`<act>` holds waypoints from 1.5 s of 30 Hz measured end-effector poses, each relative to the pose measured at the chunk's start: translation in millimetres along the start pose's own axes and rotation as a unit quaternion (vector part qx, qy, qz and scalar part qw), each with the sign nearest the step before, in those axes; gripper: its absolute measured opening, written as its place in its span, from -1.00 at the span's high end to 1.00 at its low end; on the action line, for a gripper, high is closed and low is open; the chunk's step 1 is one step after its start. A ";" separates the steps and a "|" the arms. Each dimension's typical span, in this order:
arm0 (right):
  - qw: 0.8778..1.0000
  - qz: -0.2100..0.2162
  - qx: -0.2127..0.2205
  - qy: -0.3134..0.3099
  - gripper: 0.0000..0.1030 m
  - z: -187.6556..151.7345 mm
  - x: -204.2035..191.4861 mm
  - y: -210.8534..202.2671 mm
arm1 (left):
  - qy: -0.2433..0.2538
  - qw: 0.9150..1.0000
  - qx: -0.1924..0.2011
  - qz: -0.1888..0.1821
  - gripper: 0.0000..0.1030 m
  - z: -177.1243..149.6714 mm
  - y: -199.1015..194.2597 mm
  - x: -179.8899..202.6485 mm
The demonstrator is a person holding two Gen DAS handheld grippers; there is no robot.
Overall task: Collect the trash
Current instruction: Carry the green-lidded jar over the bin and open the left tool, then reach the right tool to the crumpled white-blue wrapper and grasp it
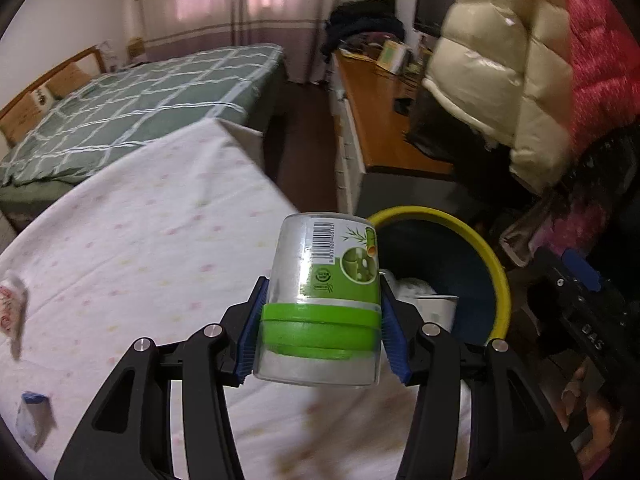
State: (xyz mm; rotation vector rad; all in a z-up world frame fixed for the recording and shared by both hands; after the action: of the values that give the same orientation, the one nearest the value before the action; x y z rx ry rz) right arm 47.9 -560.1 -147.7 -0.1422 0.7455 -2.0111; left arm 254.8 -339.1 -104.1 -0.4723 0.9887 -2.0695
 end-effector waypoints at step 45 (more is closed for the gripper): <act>0.995 0.073 -0.032 -0.068 -0.37 -22.6 -53.6 -15.8 | -0.130 0.971 0.144 0.141 -0.81 -79.4 -121.8 -122.0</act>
State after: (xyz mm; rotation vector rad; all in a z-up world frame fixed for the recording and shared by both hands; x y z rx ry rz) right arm 56.3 -500.5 -146.7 -0.2529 0.7141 -1.8210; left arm 223.7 -157.3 -59.2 -0.4118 0.5537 -1.8008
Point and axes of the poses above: each gripper's, at about its wrist camera, not at the fingertips, and y roughly the way its jaws point, x to its right, z to its top, the point moved 1 cm from there along y, roughly the way its jaws point, and after that the axes turned 5 degrees about z, right-handed, at the moved point
